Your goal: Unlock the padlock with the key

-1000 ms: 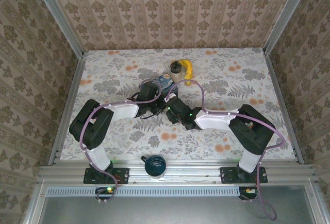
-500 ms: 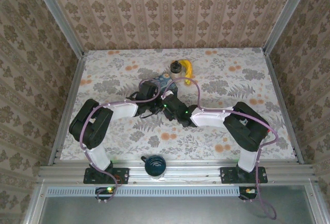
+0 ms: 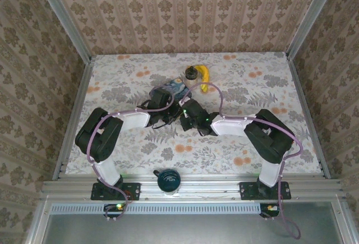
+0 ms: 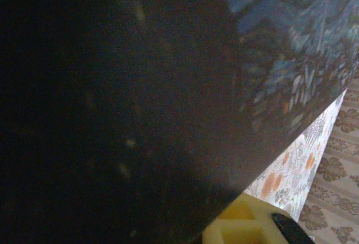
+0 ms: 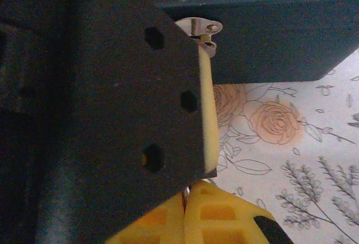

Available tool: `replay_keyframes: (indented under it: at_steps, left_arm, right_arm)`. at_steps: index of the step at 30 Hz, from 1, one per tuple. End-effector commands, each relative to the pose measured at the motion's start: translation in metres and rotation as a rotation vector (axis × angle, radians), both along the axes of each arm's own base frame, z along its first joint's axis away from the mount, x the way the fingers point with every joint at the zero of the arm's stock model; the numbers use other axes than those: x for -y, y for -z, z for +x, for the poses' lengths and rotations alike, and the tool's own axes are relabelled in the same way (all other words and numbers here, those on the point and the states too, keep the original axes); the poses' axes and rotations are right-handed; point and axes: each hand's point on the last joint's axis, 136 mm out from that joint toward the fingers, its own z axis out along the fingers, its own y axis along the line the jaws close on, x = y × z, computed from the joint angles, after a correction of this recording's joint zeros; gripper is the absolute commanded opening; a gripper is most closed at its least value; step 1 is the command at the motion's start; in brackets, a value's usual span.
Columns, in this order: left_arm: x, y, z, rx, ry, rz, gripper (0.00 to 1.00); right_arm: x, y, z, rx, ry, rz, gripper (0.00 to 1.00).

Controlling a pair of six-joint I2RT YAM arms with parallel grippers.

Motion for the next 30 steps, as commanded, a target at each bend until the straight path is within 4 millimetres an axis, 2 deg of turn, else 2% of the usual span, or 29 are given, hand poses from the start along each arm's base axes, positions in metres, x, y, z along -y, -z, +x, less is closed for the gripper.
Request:
replay_keyframes:
  at_steps: [1, 8, 14, 18, 20, 22, 26, 30]
  left_arm:
    - [0.024, -0.007, -0.029, -0.083, 0.118, -0.092, 0.00]
    - [0.024, -0.006, -0.030, -0.084, 0.118, -0.098, 0.00]
    - [0.023, -0.006, -0.032, -0.084, 0.108, -0.110, 0.03]
    - [0.021, -0.005, -0.033, -0.087, 0.096, -0.116, 0.18]
    - [0.019, -0.007, -0.033, -0.082, 0.089, -0.120, 0.30]
    - [0.017, -0.010, -0.032, -0.071, 0.085, -0.120, 0.37]
    - [0.013, -0.023, -0.030, -0.031, 0.085, -0.108, 0.52]
    - [0.008, -0.043, -0.028, 0.030, 0.091, -0.085, 0.71]
  right_arm:
    - [-0.009, -0.007, 0.003, -0.075, -0.026, 0.170, 0.00]
    - [0.001, -0.015, 0.019, -0.256, 0.000, 0.469, 0.00]
    - [0.007, -0.013, 0.027, -0.349, 0.045, 0.599, 0.00]
    - [0.009, -0.008, 0.030, -0.377, 0.075, 0.619, 0.00]
    - [0.011, -0.004, 0.029, -0.383, 0.091, 0.614, 0.00]
    - [0.013, -0.002, 0.030, -0.385, 0.106, 0.607, 0.00]
    - [0.015, 0.003, 0.030, -0.391, 0.127, 0.601, 0.00]
    - [0.015, 0.001, 0.031, -0.390, 0.133, 0.610, 0.00]
